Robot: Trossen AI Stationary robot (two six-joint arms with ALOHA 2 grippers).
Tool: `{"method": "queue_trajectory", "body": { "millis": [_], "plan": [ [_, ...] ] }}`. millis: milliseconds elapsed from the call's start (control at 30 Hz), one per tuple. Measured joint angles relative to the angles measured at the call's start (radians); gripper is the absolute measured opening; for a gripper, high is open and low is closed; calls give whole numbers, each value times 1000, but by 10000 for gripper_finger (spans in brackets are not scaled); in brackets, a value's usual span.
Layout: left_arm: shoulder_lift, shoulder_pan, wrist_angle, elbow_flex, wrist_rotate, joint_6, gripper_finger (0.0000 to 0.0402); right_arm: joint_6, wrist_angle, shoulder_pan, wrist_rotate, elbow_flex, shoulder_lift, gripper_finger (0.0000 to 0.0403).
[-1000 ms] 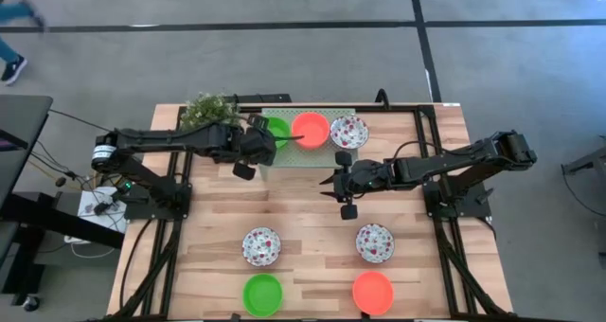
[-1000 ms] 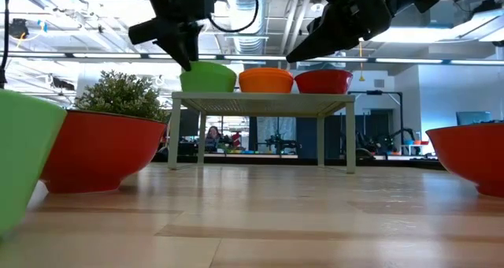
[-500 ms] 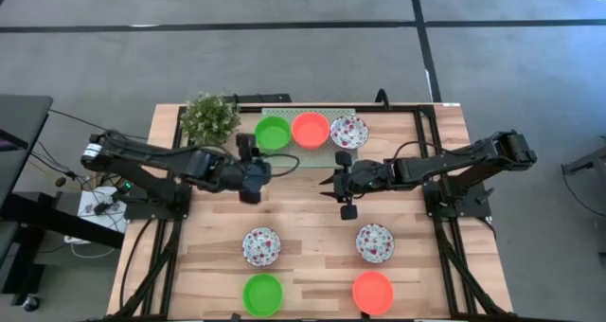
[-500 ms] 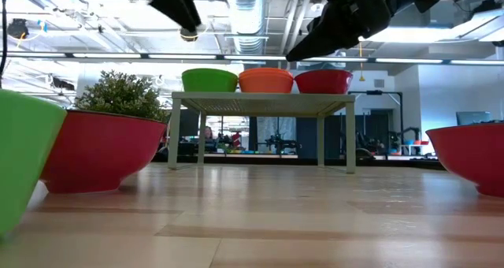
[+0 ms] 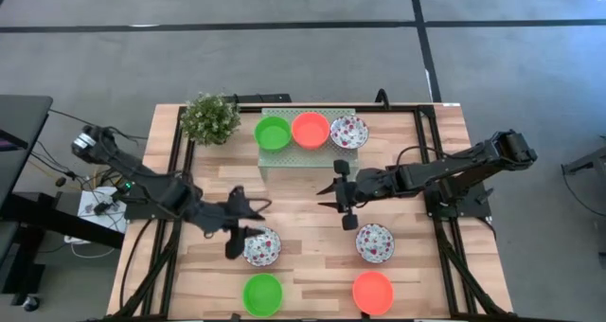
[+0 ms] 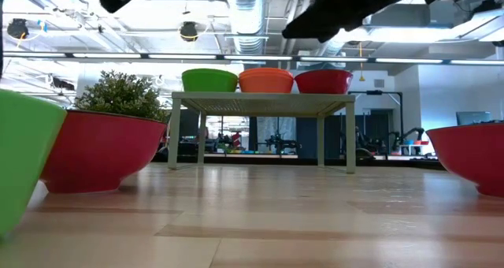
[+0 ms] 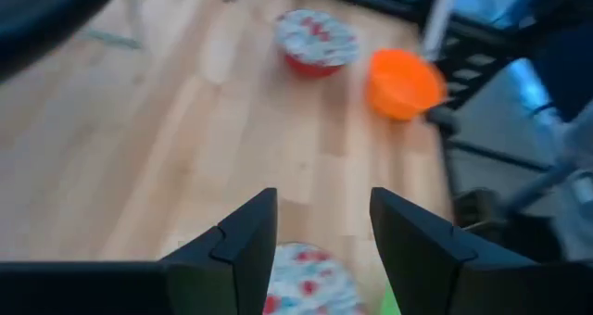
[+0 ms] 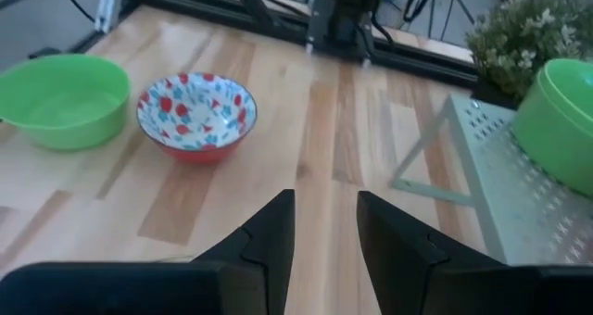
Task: Pick & Place Mini bowls
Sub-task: Stack the green bowl on the green bowl on the shelf
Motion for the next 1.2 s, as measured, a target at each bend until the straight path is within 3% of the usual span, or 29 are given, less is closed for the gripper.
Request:
{"method": "queue_trajectory", "body": {
  "millis": [233,433,733,933,1067,1200],
  "plan": [
    [76,-35,111,-21,43,-103,175,-31,99,-8,2,0,0,113],
    [144,-26,130,-12,138,-389,174,-133,193,-34,2,0,0,113],
    [299,-39,117,-6,399,-809,174,-357,229,-94,-2,24,0,113],
    [358,-82,119,-6,643,-1179,174,-367,233,-126,-140,78,0,113],
    [368,-106,118,-6,645,-1326,174,-371,230,-136,-228,92,0,113],
    [406,-112,121,-6,586,-1356,174,-397,233,-135,-235,101,0,113]
  ]
}}
